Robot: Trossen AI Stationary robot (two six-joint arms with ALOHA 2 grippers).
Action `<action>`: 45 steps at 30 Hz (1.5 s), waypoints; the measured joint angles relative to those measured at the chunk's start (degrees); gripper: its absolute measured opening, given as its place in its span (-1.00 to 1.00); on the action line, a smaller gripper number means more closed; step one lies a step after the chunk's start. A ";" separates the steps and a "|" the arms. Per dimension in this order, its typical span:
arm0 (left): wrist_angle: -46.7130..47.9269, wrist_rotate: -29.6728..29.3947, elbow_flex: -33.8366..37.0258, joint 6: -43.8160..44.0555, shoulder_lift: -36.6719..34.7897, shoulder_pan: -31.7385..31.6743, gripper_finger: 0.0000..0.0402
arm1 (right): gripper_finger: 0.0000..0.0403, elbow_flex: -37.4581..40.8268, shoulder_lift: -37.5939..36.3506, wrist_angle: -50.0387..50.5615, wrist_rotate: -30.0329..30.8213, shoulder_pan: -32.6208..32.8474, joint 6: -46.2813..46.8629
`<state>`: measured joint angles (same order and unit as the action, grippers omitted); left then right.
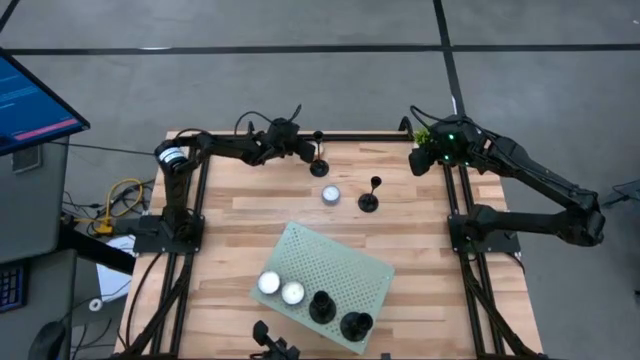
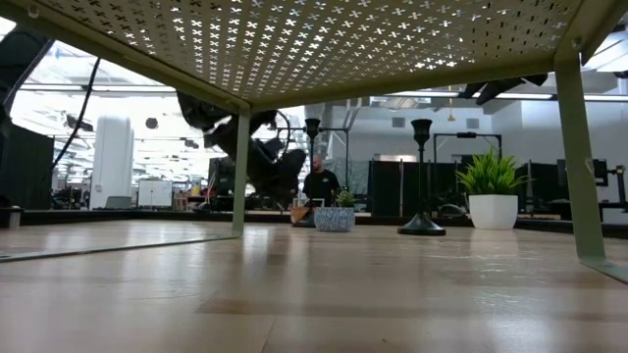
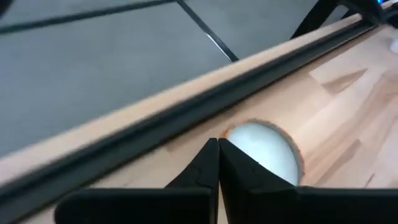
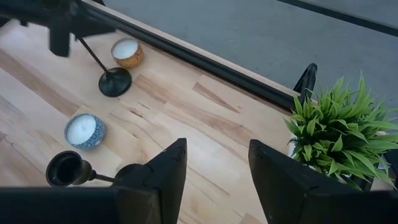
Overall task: Pick & Place candle stick holders
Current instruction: Put the yellow patterned scented candle on the shelf aligned with the other red patterned scented candle
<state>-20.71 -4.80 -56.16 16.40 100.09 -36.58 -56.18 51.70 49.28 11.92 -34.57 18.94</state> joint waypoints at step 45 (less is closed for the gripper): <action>-0.42 0.96 0.00 0.07 2.80 -0.70 -0.23 | -0.19 0.00 0.02 -1.66 0.04 0.04 -1.97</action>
<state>-21.13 -3.84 -56.16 16.47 102.89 -37.28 -56.18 51.72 47.62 11.97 -34.52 16.97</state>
